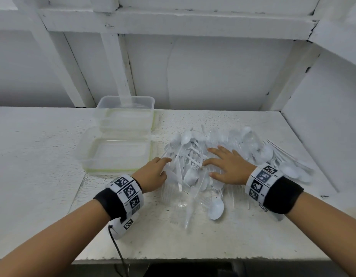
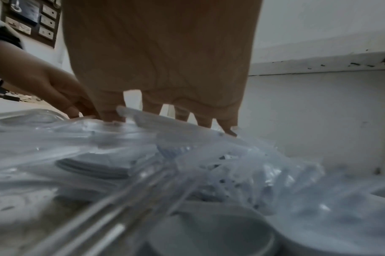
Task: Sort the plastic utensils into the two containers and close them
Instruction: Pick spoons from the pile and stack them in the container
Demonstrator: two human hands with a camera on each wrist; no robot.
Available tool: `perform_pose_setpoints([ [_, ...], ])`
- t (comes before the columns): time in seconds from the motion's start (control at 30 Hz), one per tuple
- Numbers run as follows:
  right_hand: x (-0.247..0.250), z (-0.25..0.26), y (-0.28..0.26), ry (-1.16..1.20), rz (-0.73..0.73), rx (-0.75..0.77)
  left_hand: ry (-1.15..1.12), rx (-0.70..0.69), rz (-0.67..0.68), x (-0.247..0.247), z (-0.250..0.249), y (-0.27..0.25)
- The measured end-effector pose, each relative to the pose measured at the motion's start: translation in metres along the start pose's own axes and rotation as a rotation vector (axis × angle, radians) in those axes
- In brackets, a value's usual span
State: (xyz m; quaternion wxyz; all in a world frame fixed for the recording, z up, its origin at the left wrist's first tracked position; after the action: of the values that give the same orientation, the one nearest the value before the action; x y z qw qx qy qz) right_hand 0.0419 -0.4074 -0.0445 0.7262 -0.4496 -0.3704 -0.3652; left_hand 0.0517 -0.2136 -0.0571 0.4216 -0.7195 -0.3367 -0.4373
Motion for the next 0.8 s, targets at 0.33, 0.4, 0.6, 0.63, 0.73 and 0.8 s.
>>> perform_pose_setpoints([
  [0.33,0.012,0.024,-0.017,0.011,-0.135,0.164,0.064,0.003,-0.022,0.005,0.007,-0.004],
  [0.4,0.015,0.039,-0.032,-0.054,-0.131,0.254,0.047,0.011,-0.047,0.008,0.009,-0.007],
  [0.6,-0.029,0.05,-0.067,-0.4,0.002,0.362,0.003,-0.033,-0.166,0.022,0.002,-0.011],
  [0.63,-0.035,0.045,-0.066,-0.429,-0.02,0.377,0.01,-0.04,-0.184,0.023,0.0,-0.011],
  [0.73,-0.04,0.046,-0.067,-0.394,-0.078,0.45,0.079,-0.033,-0.206,0.022,-0.008,-0.009],
  [0.8,-0.032,0.054,-0.076,-0.29,-0.122,0.527,0.111,-0.025,-0.186,0.02,-0.012,-0.006],
])
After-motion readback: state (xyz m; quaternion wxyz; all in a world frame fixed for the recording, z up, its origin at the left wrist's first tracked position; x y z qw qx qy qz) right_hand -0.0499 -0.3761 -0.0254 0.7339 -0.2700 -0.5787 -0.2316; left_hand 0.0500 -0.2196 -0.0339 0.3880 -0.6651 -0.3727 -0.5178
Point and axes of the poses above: each hand's wrist, its own y-axis towards the middle knuckle, its own x-axis out of the back of the hand, z = x × y, the point moved 8 cm from there along y, towards the middle knuckle, and after that the axes turned 14 degrees about y, right-handed, at the moved point
